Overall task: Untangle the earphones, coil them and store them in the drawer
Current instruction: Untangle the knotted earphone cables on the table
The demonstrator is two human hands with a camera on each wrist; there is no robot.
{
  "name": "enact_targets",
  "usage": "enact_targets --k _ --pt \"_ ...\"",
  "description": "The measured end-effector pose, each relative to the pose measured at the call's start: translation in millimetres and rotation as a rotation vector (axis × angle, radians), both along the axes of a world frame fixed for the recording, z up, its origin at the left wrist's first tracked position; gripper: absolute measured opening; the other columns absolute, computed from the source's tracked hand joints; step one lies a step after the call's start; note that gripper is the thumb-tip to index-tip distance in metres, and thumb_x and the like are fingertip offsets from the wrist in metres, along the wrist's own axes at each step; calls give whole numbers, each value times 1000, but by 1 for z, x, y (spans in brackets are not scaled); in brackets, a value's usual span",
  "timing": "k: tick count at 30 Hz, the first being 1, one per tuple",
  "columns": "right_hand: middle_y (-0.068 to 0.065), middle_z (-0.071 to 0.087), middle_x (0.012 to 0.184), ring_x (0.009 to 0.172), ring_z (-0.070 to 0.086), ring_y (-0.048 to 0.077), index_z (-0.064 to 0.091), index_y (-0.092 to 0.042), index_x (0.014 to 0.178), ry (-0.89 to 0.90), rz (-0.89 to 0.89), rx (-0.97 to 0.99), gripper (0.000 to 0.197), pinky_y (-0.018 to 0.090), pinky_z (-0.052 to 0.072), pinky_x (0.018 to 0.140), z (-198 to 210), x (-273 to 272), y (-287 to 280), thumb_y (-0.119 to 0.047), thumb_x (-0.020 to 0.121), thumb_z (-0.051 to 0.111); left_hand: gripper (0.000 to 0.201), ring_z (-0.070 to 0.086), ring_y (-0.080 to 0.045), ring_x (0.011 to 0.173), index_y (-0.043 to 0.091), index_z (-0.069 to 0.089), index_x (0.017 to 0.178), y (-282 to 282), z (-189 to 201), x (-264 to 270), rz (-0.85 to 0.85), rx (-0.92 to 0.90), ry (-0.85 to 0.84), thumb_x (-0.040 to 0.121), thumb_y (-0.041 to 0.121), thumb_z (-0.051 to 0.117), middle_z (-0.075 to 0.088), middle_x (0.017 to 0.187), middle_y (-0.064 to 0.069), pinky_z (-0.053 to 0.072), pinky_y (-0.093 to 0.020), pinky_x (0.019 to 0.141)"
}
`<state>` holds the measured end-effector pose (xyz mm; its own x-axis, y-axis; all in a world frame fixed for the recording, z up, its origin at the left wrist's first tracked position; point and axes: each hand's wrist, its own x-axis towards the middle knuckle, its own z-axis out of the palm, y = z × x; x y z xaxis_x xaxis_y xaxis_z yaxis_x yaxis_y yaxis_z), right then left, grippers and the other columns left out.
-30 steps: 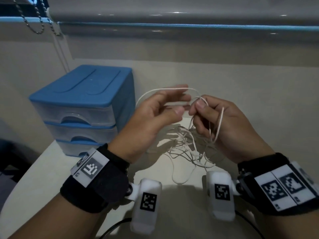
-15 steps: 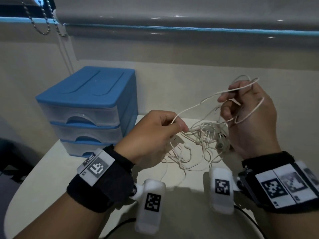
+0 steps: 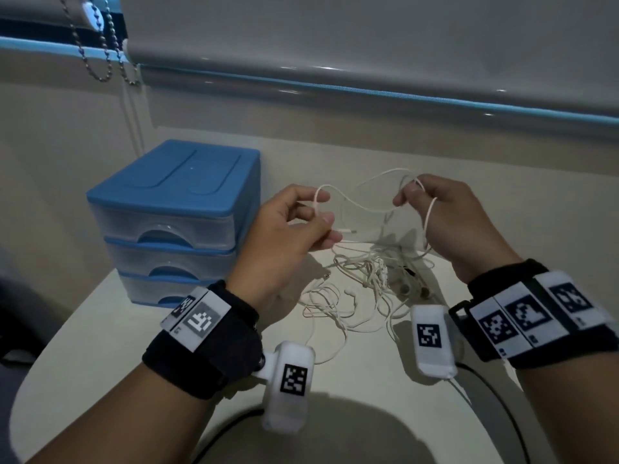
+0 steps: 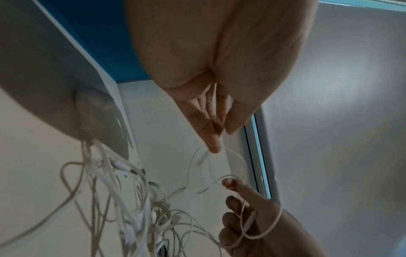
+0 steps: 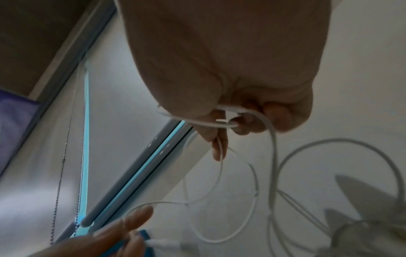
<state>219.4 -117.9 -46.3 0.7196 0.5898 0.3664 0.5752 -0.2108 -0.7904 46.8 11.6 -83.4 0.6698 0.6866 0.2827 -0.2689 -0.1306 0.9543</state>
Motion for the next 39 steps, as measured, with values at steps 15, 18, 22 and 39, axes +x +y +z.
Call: enact_targets --k 15,18,22,39 --pt "16 70 80 73 68 25 71 1 90 371 119 -174 5 32 61 70 -5 2 8 -1 87 75 14 68 4 73 15 75 103 -8 -9 -14 -387 230 494 89 14 79 72 102 -7 50 -9 65" --pt "4 70 78 75 64 19 74 -7 95 225 106 -368 21 32 52 72 -7 9 7 -4 78 84 18 66 2 80 19 79 99 -7 -14 -13 -443 352 567 82 22 85 71 105 -2 48 -9 69" --pt "-1 66 101 93 62 19 67 -14 118 3 78 -608 49 29 45 78 -5 10 2 -13 74 88 24 64 2 85 24 80 98 -5 -13 -15 -440 395 629 77 30 90 71 105 5 49 -9 67" --pt "-9 47 149 137 46 15 56 -37 141 -141 332 -358 77 32 42 106 13 -23 -20 13 82 50 33 59 -3 77 24 69 97 -24 1 3 -428 787 943 72 24 91 58 88 15 57 -29 76"
